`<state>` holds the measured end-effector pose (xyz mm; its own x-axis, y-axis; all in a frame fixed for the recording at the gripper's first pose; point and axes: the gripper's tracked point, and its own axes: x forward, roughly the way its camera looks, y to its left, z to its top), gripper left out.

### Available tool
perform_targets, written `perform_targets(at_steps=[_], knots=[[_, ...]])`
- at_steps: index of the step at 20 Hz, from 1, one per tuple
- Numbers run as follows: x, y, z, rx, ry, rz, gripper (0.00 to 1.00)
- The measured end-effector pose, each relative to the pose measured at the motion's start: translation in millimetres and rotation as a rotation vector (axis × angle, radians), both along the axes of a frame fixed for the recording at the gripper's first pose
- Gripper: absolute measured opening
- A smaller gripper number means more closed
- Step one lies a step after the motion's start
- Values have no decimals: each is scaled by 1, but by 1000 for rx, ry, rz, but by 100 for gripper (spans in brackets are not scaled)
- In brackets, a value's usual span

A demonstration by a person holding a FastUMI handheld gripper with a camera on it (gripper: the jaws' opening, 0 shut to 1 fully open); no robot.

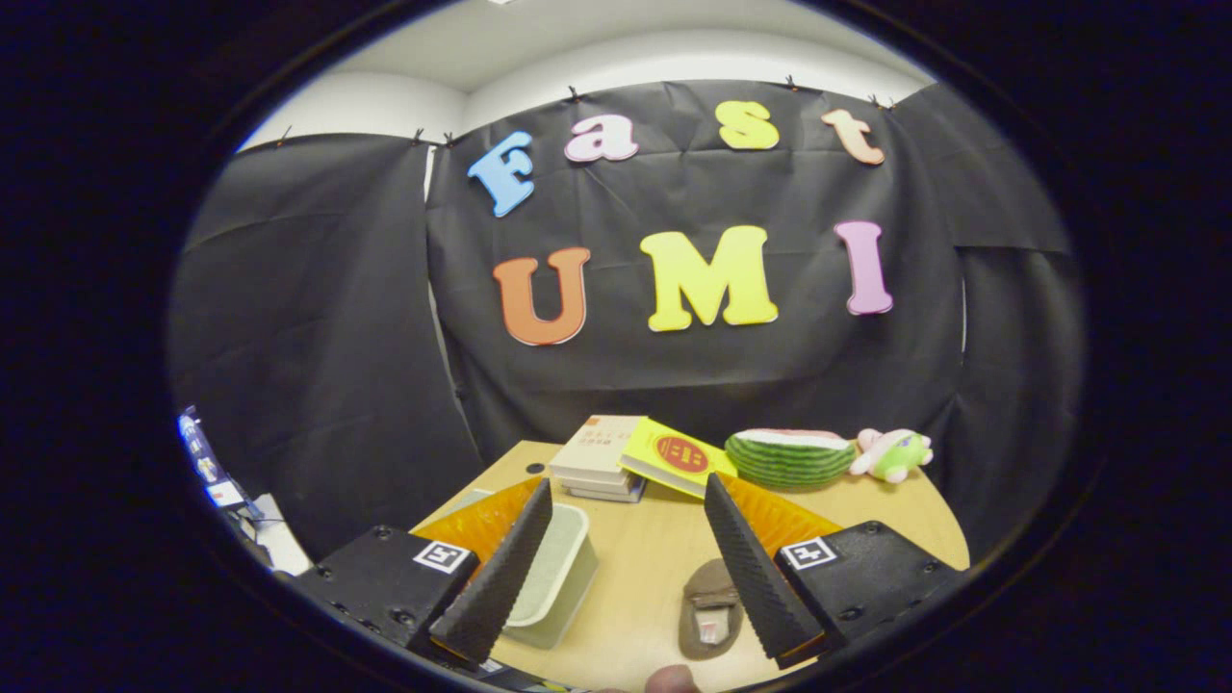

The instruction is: Open the storage box then place both shoes into the box .Put the left shoe in first, then the right shoe, with the right side of both shoes facing outward in a uniform manner.

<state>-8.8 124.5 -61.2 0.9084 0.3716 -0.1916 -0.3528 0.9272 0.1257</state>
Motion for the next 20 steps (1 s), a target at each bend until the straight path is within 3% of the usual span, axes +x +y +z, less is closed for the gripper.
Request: perform_targets(at_steps=[6, 10, 20], knots=[[-7, 45, -61, 32, 156, 163, 100], [-17, 75, -122, 52, 331, 274, 100], [-9, 102, -196, 180, 651, 367, 96]])
